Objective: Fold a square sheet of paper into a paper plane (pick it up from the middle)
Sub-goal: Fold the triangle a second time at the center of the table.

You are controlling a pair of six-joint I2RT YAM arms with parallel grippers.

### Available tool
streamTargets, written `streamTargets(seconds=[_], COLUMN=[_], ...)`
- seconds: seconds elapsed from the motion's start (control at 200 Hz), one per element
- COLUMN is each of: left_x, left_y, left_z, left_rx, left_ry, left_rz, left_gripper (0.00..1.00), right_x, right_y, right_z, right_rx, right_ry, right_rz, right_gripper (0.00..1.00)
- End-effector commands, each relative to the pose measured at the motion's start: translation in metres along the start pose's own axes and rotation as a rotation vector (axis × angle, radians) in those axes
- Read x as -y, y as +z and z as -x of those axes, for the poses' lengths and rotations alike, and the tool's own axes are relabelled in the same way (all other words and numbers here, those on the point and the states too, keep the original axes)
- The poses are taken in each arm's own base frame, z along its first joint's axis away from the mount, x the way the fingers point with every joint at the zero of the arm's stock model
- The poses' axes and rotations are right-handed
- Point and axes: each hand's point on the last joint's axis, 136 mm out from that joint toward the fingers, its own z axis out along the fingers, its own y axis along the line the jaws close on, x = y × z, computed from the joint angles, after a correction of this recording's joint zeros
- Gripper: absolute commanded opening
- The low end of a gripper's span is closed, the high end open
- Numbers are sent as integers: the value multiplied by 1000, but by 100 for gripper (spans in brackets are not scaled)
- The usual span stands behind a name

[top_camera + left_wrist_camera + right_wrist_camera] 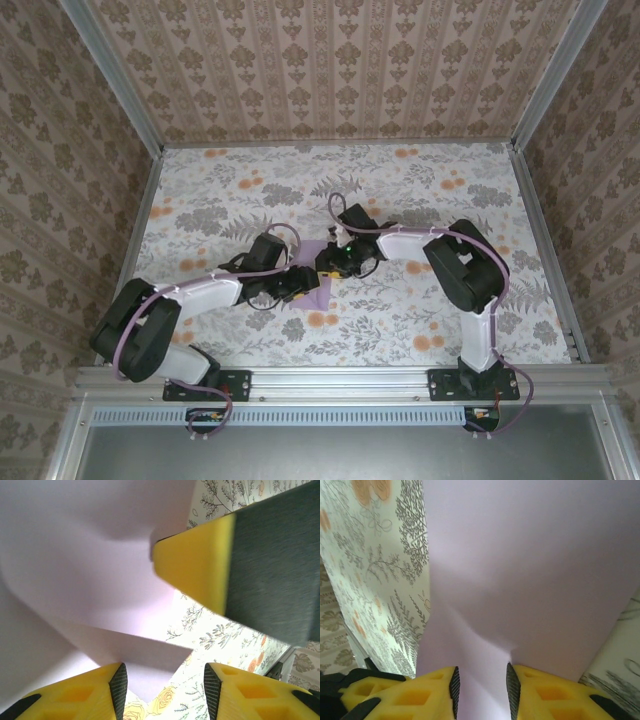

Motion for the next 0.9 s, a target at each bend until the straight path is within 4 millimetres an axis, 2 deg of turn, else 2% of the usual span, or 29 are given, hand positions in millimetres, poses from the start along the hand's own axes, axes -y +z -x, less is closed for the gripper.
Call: streamTargets(seconds=[0.0,0.22,0.365,0.565,0.715,0.895], left_x=[2,-2,0,-4,-6,5], left_y=[0,1,1,2,3,5], left_z=[10,11,13,12,11,11], left_rx=[30,35,35,30,25,25], left_ry=[7,1,8,1,-3,8], left_rz=[-2,12,10,19,20,-39], left_gripper=[45,34,34,27,27,27], right_x=[-20,-25,-11,5,18,29], right_y=[-19,-29,-26,-25,-23,-11], right_z=[0,-12,-12,-7,-5,-11], right_rx=[13,0,1,15,21,-16], right_ry=[-13,-71,-58,-57,-50,-22], right_rz=[79,120,45,-53,-120,-133], right_gripper=[38,43,42,37,34,32])
